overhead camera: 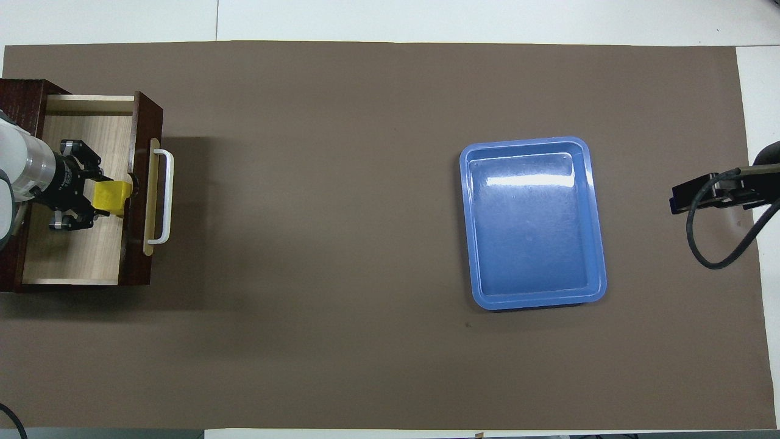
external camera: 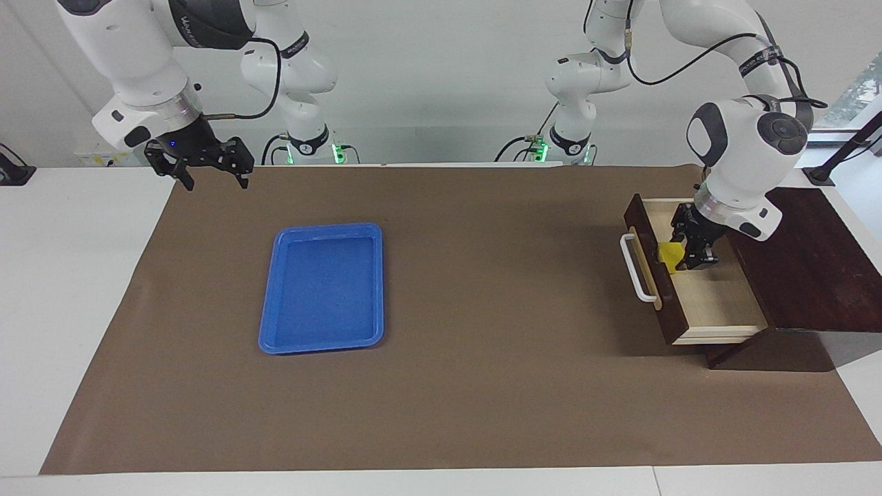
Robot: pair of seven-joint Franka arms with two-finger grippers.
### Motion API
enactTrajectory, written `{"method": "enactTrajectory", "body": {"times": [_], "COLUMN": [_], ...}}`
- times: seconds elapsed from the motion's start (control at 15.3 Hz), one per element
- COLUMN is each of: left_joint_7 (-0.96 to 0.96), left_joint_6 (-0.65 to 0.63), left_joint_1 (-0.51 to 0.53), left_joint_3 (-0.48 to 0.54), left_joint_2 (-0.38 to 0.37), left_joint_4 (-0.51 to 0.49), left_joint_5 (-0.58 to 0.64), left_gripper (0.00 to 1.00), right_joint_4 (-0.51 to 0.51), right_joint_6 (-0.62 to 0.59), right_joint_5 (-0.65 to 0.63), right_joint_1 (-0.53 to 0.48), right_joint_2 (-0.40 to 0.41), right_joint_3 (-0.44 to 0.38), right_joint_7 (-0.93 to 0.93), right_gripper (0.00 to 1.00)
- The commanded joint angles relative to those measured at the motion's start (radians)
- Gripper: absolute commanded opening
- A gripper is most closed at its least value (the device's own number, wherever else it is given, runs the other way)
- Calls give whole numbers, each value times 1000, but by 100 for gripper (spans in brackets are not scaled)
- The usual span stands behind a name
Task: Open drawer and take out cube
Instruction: 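Close the left gripper on the yellow cube, then lift the cube with the left gripper while the right gripper approaches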
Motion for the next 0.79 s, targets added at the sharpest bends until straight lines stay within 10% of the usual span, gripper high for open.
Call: {"method": "enactTrajectory", "body": {"times": [0.0,0.2,0.72], "left_joint_7": [-15,-51,-383], "left_joint_6": [-206,-402,-354], "left_joint_1": [-26,-99,-363], "left_joint_3": [2,5,2], "left_joint_2": [74,159,162], "left_joint_4": [248,453,450], "left_joint_5": [14,17,11], "left_gripper": [0,0,0], "right_joint_4": [-18,-18,-48], "right_joint_6": [7,7,13], "right_joint_5": [16,16,80], "right_joint_1": [-6,-6,3], "right_joint_2": [-18,-18,-28], "right_joint_3": [5,5,7], "right_joint_7": [12,11,23], "right_gripper": [100,100,100]}}
